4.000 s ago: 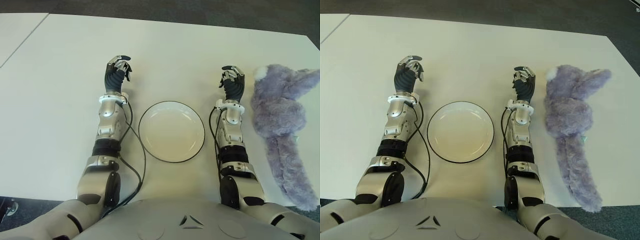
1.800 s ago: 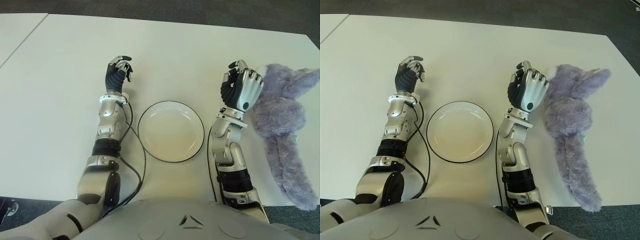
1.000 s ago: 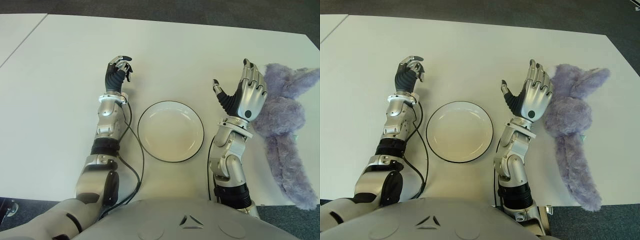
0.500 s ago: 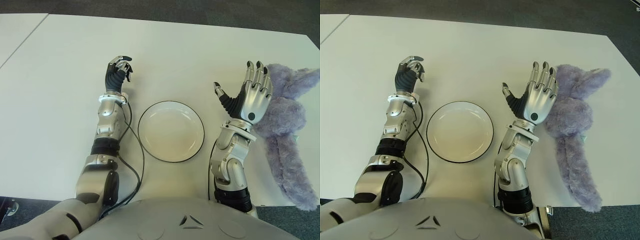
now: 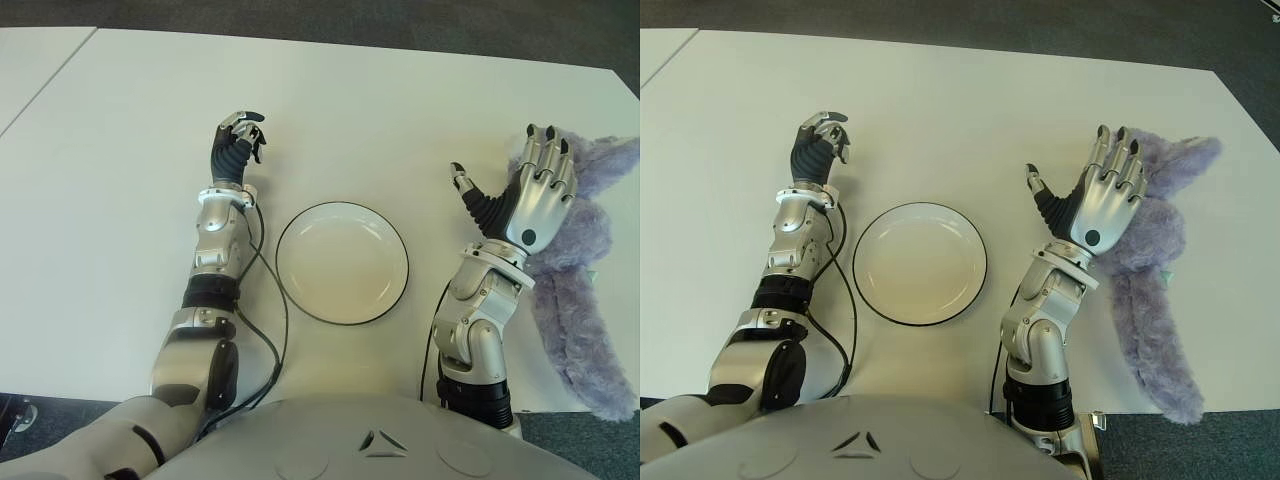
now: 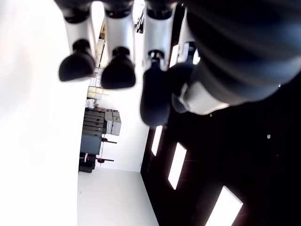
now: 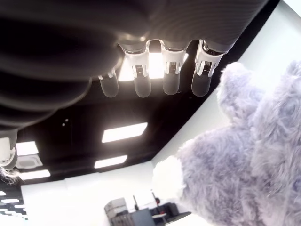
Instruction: Put the doll into the plate.
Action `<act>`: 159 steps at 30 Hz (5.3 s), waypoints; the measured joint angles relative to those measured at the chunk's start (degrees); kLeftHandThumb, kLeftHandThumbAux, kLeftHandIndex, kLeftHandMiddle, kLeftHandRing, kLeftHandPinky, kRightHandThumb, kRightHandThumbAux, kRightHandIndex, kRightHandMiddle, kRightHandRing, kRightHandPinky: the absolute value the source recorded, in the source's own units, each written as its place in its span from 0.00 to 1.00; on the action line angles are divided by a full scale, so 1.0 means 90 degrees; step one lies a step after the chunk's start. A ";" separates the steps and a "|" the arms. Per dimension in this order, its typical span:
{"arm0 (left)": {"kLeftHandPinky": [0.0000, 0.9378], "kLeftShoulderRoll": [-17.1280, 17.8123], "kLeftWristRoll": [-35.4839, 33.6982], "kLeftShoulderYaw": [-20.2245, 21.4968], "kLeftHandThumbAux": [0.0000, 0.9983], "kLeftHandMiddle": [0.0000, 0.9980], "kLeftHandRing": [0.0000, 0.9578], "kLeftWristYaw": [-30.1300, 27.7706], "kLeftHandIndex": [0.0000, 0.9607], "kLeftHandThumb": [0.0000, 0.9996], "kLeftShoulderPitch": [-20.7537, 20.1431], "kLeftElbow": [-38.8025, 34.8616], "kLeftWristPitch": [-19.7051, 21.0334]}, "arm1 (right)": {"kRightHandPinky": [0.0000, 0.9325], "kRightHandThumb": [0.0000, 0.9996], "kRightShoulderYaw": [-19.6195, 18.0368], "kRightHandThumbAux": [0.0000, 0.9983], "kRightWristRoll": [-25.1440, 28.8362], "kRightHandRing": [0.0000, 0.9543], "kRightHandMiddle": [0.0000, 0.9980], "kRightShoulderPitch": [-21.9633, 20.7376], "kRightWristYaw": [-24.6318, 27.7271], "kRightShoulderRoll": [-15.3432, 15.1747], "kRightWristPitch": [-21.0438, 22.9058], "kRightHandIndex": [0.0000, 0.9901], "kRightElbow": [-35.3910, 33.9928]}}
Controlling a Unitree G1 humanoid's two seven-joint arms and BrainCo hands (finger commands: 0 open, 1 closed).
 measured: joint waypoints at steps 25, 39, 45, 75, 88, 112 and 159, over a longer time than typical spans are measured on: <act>0.85 -0.0007 -0.0009 0.0007 0.70 0.81 0.84 0.0000 0.46 0.72 -0.0022 0.0036 -0.0001 | 0.00 0.12 -0.0876 0.35 -0.0430 0.00 0.00 -0.0085 0.0571 -0.0050 0.0245 0.00 -0.0357; 0.85 -0.0009 -0.0008 0.0007 0.70 0.81 0.84 0.0000 0.46 0.72 -0.0064 0.0113 -0.0005 | 0.00 0.13 -0.1540 0.40 -0.0429 0.00 0.00 -0.0364 0.0756 -0.0312 0.0343 0.00 -0.0184; 0.85 -0.0011 -0.0005 0.0007 0.70 0.81 0.84 0.0000 0.46 0.72 -0.0069 0.0117 -0.0008 | 0.00 0.10 -0.1657 0.40 -0.0558 0.00 0.00 -0.0507 0.1005 -0.0409 0.0550 0.00 -0.0042; 0.85 -0.0065 -0.0011 0.0016 0.70 0.81 0.84 0.0000 0.46 0.72 -0.0073 0.0118 -0.0148 | 0.00 0.01 -0.1838 0.34 -0.0490 0.00 0.00 -0.1331 0.2020 -0.1244 0.1436 0.00 0.1929; 0.85 -0.0133 -0.0073 0.0031 0.70 0.81 0.84 0.0000 0.46 0.72 -0.0085 0.0118 -0.0267 | 0.00 0.01 -0.1691 0.34 -0.0099 0.00 0.00 -0.1556 0.1992 -0.1399 0.1758 0.00 0.2366; 0.86 -0.0227 -0.0139 0.0027 0.70 0.81 0.85 0.0000 0.46 0.72 -0.0021 -0.0047 -0.0381 | 0.00 0.08 -0.0981 0.34 0.0170 0.00 0.00 -0.2071 0.2432 -0.1440 0.2808 0.00 0.3033; 0.86 -0.0419 -0.0082 0.0010 0.70 0.83 0.85 0.0092 0.46 0.72 0.0205 -0.0462 -0.0445 | 0.69 0.74 -0.0265 0.69 0.1589 0.65 0.56 -0.2051 0.0399 -0.1037 0.1478 0.43 0.2651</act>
